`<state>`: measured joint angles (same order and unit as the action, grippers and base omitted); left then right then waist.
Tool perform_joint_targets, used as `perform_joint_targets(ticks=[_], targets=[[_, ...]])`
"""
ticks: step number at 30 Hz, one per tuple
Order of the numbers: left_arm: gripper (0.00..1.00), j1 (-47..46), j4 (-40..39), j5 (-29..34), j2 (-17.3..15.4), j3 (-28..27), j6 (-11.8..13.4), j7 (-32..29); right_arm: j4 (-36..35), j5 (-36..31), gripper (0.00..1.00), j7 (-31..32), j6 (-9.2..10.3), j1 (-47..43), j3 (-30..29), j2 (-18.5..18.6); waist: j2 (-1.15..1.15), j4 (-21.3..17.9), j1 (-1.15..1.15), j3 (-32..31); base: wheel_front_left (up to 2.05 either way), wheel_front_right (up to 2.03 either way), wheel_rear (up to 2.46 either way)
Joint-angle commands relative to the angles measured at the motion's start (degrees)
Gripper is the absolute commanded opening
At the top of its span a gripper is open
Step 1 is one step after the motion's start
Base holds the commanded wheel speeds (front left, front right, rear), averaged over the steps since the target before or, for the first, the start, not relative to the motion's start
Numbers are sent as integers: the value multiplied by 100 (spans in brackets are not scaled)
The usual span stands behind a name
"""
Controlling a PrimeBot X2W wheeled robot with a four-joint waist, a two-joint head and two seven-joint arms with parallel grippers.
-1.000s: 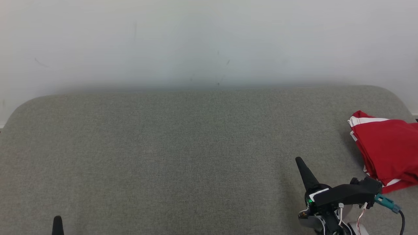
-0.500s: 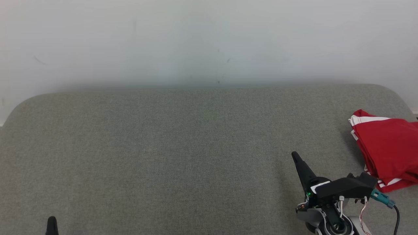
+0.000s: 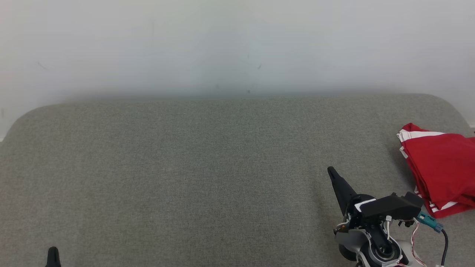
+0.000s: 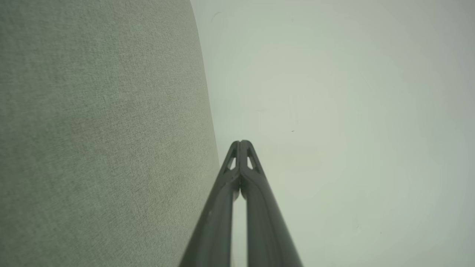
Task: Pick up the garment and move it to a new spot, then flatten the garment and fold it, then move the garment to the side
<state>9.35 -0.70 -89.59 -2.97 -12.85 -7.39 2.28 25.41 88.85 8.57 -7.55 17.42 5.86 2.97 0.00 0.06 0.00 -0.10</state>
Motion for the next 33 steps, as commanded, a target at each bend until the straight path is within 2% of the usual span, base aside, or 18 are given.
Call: perform_joint_targets(ticks=[1,13,33], targets=[[0,38,-44,-138,7,-36,-14,-36,22,113,0,39,11,82,16,-13,0,1,0,4,0,0,0],[0,55,-82,-611,11,-140,-18,-114,155,673,0,178,12,250,55,-15,0,3,0,42,0,0,0],[0,54,-79,-595,12,-136,-18,-115,149,662,0,168,12,230,62,-15,0,3,0,42,0,0,0]])
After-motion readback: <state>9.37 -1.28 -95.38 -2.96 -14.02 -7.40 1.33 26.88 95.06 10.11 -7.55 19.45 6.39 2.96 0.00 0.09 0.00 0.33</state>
